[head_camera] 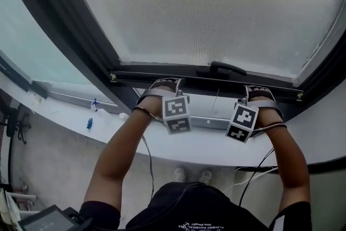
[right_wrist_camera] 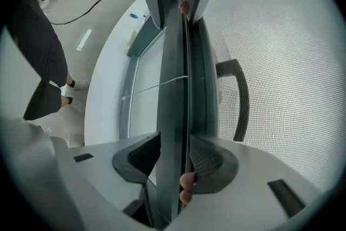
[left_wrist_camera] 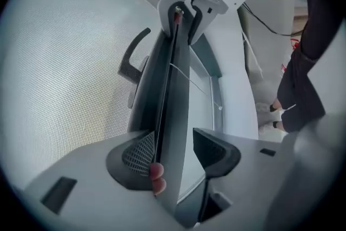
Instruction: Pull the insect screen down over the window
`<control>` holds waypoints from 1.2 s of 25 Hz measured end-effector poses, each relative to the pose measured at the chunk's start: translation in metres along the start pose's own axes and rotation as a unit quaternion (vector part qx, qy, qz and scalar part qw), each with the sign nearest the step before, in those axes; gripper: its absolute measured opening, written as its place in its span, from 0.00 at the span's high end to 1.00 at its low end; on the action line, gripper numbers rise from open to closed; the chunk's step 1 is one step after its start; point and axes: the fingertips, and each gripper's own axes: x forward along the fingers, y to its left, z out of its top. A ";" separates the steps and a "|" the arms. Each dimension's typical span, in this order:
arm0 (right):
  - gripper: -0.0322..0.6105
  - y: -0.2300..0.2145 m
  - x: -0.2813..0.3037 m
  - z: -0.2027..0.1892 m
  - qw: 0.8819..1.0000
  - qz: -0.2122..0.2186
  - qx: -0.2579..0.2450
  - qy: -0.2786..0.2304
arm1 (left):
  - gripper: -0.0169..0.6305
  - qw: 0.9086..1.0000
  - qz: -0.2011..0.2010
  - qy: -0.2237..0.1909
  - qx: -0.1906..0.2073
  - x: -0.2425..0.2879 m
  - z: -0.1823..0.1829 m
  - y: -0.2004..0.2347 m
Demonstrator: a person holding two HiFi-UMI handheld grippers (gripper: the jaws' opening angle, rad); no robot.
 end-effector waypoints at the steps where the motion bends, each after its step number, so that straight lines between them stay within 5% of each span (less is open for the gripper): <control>1: 0.69 -0.001 0.003 0.000 1.000 -0.011 -0.002 0.000 | 0.63 1.000 -0.001 -0.005 -0.012 -0.003 0.002 -0.001; 5: 0.69 -0.004 0.010 -0.004 1.000 -0.022 0.000 0.004 | 0.63 0.999 -0.022 -0.014 -0.024 -0.006 0.006 -0.001; 12: 0.69 0.000 0.010 -0.004 0.999 -0.034 -0.019 0.016 | 0.65 1.000 -0.002 -0.002 -0.001 -0.005 0.002 -0.002; 19: 0.68 0.003 0.013 -0.003 1.000 -0.027 -0.008 0.009 | 0.68 0.998 0.022 -0.039 -0.046 -0.002 0.007 -0.005; 30: 0.68 -0.003 0.016 0.000 0.998 -0.069 0.002 0.008 | 0.67 0.999 0.039 0.029 0.014 0.003 -0.001 -0.003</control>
